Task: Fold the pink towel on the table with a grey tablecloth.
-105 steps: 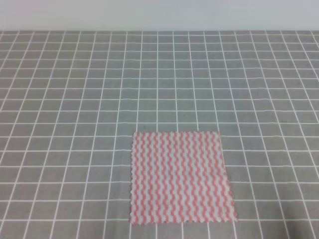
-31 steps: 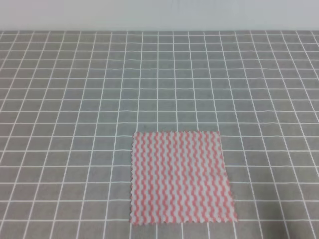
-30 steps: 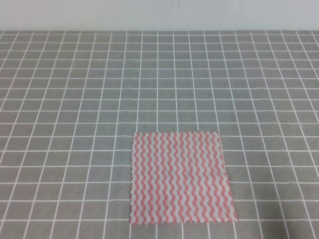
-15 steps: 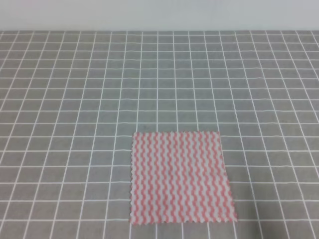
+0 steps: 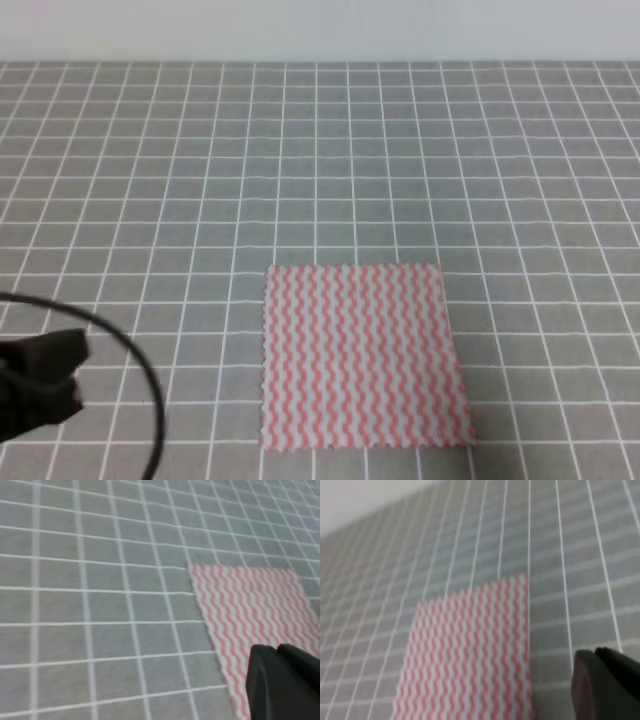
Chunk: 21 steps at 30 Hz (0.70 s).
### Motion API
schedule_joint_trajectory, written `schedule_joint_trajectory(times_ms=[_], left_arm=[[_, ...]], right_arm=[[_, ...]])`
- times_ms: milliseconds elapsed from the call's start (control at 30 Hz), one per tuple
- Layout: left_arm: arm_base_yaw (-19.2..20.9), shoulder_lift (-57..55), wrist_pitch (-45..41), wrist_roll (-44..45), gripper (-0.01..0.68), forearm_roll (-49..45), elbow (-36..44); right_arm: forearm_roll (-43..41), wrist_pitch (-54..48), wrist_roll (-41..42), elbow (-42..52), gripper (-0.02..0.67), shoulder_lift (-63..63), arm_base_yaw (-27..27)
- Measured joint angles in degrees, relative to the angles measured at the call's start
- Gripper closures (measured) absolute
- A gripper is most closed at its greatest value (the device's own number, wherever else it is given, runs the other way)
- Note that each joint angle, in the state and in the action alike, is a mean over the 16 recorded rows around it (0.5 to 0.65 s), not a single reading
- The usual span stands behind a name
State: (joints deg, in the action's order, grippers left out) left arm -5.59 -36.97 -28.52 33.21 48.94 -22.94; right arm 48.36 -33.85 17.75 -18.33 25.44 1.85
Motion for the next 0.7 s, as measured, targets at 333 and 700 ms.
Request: schedule_joint_trajectory(times_ms=[333, 700], left_arm=[[-10.9, -13.3, 5.3, 22.0, 0.674, 19.4, -2.0], [-31.1, -23.7, 20.0, 28.5, 0.674, 27.1, -5.1]], right_arm=[[8.2, -5.7, 7.8, -1.2, 0.664, 10.6, -1.7], [16.5, 1.5, 12.2, -2.3, 0.664, 19.1, -15.4]])
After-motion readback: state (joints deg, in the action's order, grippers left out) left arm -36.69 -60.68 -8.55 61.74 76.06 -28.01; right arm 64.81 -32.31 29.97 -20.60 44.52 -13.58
